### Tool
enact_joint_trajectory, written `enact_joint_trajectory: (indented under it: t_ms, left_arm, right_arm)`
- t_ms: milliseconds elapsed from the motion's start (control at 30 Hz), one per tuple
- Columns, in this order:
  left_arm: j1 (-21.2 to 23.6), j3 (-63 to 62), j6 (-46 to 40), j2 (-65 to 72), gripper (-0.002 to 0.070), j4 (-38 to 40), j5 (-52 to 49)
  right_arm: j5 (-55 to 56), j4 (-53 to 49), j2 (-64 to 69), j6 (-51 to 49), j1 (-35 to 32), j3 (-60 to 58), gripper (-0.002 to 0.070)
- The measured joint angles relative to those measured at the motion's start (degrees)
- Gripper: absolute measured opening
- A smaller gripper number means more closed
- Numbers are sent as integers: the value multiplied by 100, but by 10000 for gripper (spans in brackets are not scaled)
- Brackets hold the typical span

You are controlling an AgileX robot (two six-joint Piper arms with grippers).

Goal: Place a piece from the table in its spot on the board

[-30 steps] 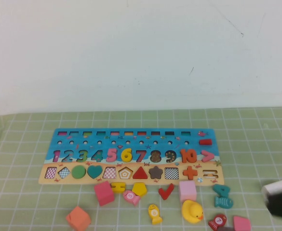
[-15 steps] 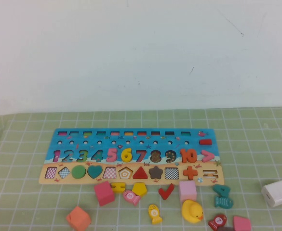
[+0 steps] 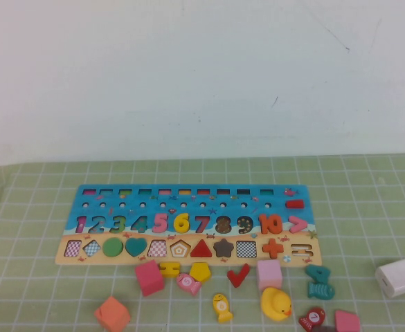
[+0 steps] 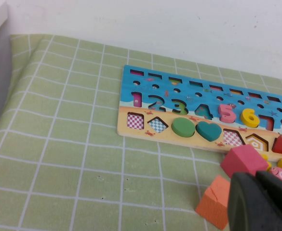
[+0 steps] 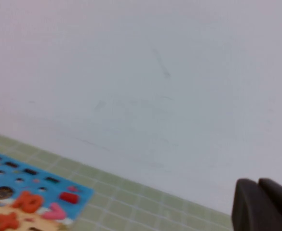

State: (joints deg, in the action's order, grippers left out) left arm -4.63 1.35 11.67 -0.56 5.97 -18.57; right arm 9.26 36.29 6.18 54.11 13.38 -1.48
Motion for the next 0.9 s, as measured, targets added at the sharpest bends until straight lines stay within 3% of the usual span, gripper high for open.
enact_joint_trajectory:
  t_ms: [267,500,700,900]
  left_arm:
    - [0,0,5,0,-1,0,0]
    - [0,0,5,0,-1,0,-2]
    - [0,0,5,0,-1,0,-2]
    - [0,0,5,0,-1,0,-2]
  right_arm:
    - [-1194,487,-666,16,-1830,0,-1]
    - [-1877,465,-666,-220,-2266,0,-1]
    - [-2942,-2057,-666,-3200,-2266,-5,-1]
    - [-2954,-3312,-666,-4586,-1968,6,-1]
